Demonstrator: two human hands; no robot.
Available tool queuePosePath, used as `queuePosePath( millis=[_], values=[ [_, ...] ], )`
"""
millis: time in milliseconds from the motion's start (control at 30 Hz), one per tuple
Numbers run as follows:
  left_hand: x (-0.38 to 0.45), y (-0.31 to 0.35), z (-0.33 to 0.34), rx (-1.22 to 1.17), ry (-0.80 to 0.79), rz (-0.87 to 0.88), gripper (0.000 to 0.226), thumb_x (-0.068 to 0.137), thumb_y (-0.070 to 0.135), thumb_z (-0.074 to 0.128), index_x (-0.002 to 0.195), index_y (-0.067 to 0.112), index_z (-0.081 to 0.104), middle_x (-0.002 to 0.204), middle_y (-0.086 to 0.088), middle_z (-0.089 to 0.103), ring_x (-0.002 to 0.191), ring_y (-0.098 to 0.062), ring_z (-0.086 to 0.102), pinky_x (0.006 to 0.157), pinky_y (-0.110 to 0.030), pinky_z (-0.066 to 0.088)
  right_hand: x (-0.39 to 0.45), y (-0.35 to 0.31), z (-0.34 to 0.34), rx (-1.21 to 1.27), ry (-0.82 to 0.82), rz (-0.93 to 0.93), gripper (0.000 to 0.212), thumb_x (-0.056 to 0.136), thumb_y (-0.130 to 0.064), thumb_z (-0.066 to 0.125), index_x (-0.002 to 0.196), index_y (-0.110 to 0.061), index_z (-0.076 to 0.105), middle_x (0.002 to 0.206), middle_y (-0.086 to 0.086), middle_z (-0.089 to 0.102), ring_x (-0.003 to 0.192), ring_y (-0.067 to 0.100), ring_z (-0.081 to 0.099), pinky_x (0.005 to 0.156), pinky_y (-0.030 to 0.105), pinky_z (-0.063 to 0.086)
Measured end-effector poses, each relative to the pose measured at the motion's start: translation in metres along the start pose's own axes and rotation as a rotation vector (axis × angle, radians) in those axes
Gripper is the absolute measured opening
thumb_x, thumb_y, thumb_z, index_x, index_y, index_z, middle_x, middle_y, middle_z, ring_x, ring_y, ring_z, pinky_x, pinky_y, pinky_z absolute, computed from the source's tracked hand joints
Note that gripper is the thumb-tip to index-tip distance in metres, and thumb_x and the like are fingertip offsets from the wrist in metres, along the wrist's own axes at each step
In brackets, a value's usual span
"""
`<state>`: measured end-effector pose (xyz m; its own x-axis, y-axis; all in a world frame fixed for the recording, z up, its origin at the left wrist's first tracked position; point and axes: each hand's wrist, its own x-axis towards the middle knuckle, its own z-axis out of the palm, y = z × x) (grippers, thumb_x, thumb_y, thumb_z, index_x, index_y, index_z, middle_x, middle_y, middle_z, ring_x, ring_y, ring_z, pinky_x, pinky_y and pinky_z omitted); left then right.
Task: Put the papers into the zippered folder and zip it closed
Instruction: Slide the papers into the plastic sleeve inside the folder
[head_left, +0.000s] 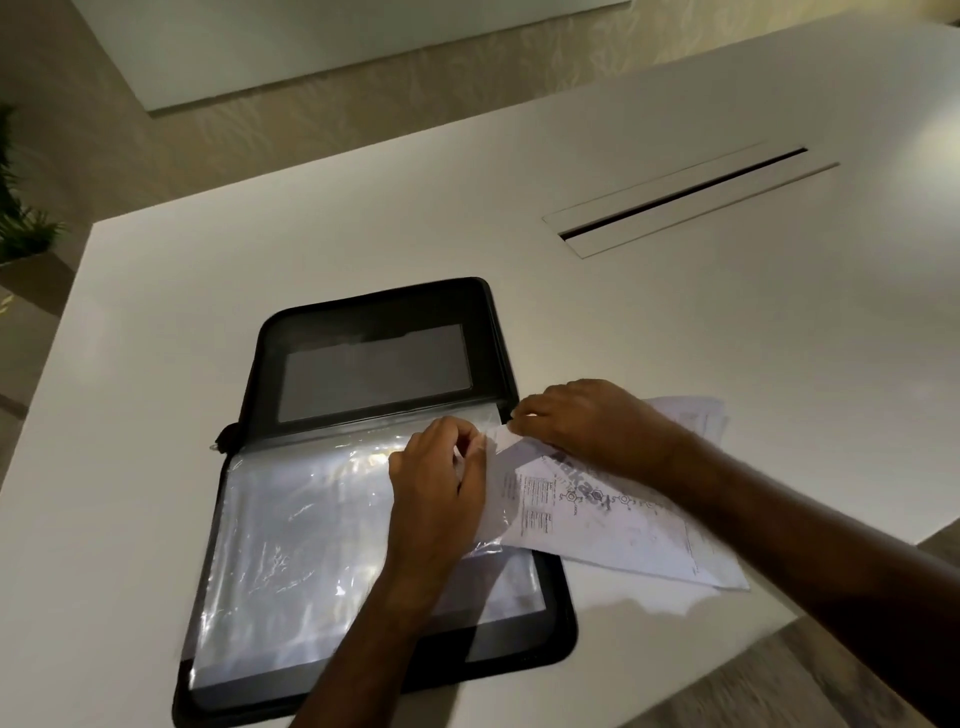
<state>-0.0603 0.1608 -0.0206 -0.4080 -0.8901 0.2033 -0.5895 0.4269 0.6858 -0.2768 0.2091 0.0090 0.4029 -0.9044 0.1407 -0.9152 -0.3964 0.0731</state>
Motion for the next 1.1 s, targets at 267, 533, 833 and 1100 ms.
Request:
queuePosePath(
  millis=[267,533,833,1100],
  values=[
    [0.002,0.002,0.004,0.093,-0.006,0.113,0.018,0.100,0.040,0.055,0.095,0.023,0.060,0.095,0.006,0.064,0.088,-0.011,0.055,0.091,-0.026,0.029,0.030,-0.004,0.013,0.119,0.126,0.129,0.020,0.091,-0.014,0.083,0.111,-0.012,0.078,0.100,0.007,0.080,0.091,0.023,0.075,0.090,0.039,0.057],
    [0.002,0.006,0.004,0.201,-0.032,0.200,0.019,0.097,0.037,0.057,0.096,0.018,0.062,0.099,-0.001,0.070,0.087,-0.018,0.062,0.089,-0.035,0.040,0.055,-0.001,0.029,0.337,0.126,0.382,0.034,0.096,-0.020,0.075,0.120,-0.015,0.051,0.083,-0.002,0.074,0.070,0.018,0.070,0.104,0.043,0.048],
    [-0.014,-0.006,0.016,0.198,-0.119,0.168,0.026,0.096,0.043,0.051,0.098,0.019,0.061,0.104,-0.002,0.072,0.082,-0.019,0.064,0.087,-0.030,0.038,0.050,0.025,0.038,0.614,-0.012,0.606,0.050,0.088,-0.043,0.083,0.124,-0.025,0.052,0.104,-0.007,0.073,0.097,0.015,0.070,0.109,0.042,0.037],
    [-0.014,-0.015,0.020,0.217,-0.084,0.180,0.016,0.100,0.047,0.049,0.093,0.037,0.039,0.099,0.011,0.064,0.076,-0.010,0.058,0.082,-0.022,0.038,-0.019,0.082,0.052,0.460,-0.134,0.809,0.056,0.066,-0.091,0.063,0.084,-0.039,0.063,0.078,-0.018,0.070,0.095,0.021,0.061,0.103,0.051,0.035]
  ],
)
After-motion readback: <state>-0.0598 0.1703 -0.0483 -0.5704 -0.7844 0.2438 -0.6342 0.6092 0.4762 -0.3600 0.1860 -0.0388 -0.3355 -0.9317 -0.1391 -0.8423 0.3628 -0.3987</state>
